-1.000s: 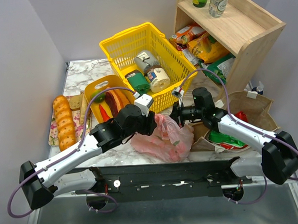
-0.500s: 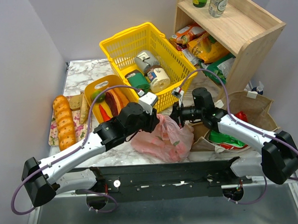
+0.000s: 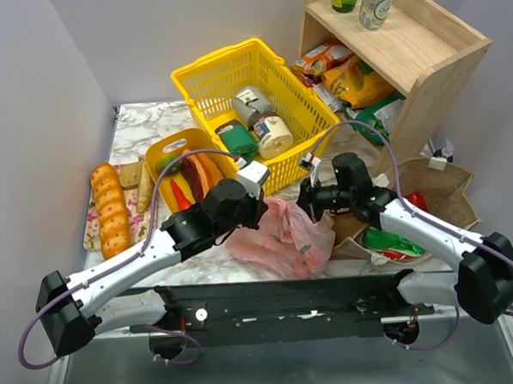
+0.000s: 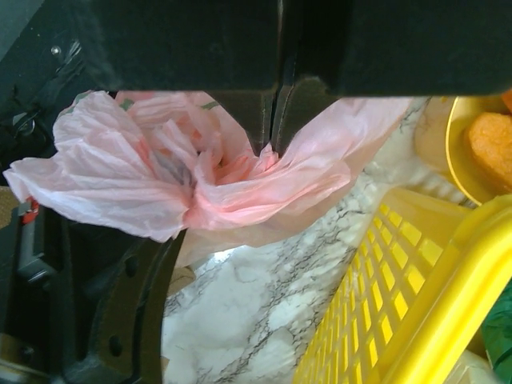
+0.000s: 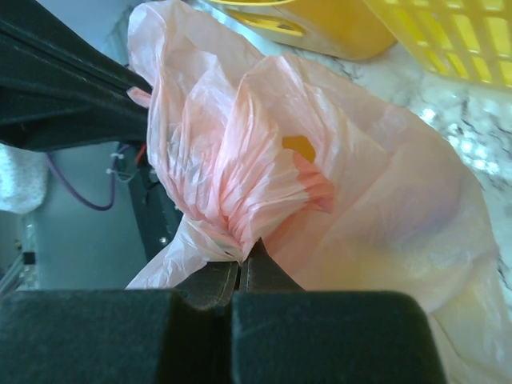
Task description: Place the mixed food into the grocery bags and tie them
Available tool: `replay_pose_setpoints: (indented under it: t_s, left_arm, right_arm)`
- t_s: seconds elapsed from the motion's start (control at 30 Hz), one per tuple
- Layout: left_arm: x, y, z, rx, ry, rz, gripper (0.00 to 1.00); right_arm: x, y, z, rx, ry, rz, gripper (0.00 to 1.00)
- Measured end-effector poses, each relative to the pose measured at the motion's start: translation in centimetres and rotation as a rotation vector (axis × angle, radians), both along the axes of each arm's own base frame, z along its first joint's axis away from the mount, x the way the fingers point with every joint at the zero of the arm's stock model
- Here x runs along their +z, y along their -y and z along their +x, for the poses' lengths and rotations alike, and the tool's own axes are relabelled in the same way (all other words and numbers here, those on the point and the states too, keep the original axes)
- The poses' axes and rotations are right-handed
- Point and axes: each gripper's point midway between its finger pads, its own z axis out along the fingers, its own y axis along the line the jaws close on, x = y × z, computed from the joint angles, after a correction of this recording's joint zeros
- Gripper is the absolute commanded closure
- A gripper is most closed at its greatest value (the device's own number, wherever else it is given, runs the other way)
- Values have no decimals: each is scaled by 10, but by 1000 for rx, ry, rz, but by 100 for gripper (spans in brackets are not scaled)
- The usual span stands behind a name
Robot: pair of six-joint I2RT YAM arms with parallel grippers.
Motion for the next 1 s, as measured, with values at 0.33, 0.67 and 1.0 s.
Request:
replay_pose_setpoints:
  t_s: [0.33, 0.67, 1.0]
  left_arm:
    - [9, -13, -8, 5, 11, -69, 100]
    - [16, -20, -11, 2, 21, -114, 100]
    - [17, -28, -14, -2, 27, -135, 100]
  right_arm:
    - [15, 14, 4, -78, 100, -88, 99]
    - [15, 21, 9, -109, 125, -159, 99]
    - [12, 24, 11, -121, 131, -193, 99]
